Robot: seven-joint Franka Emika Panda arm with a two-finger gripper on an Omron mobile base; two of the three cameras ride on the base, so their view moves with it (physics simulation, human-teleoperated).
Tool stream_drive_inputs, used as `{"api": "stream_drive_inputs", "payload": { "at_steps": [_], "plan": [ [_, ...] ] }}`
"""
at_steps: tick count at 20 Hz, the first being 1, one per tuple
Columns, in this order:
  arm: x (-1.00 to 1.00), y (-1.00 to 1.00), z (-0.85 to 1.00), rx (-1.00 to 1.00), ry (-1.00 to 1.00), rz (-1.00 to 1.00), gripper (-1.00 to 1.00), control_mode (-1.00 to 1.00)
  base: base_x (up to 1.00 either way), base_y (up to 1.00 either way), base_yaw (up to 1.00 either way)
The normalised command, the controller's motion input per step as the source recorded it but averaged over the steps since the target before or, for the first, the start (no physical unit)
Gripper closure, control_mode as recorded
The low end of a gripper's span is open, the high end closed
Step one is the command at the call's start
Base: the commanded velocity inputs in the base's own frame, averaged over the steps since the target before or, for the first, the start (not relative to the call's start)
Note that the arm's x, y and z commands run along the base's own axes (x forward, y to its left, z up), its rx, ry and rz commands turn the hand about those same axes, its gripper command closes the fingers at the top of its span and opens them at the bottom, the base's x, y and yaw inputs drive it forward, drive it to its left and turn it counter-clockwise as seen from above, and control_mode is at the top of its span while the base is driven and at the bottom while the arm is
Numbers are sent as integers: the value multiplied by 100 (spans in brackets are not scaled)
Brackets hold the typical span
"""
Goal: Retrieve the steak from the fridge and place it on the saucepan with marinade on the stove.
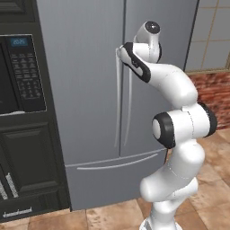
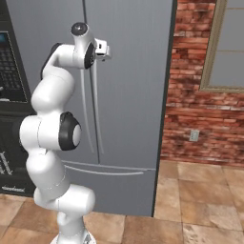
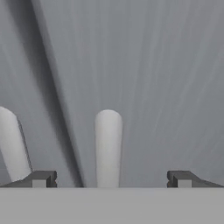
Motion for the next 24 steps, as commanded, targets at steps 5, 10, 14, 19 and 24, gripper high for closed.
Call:
{"api": "stream_drive_inputs", "payload": {
  "at_steps": [5, 10, 14, 19, 24],
  "plan": [
    [19, 0, -18, 0, 0, 0, -100, -100, 0, 0, 0],
    [29, 0, -8, 0, 0, 0, -100, -100, 0, 0, 0],
    [26, 0, -9, 0, 0, 0, -100, -100, 0, 0, 0],
    [3, 0, -2, 0, 0, 0, -100, -100, 0, 0, 0],
    [0, 0, 0, 0, 0, 0, -100, -100, 0, 0, 0]
  ]
}}
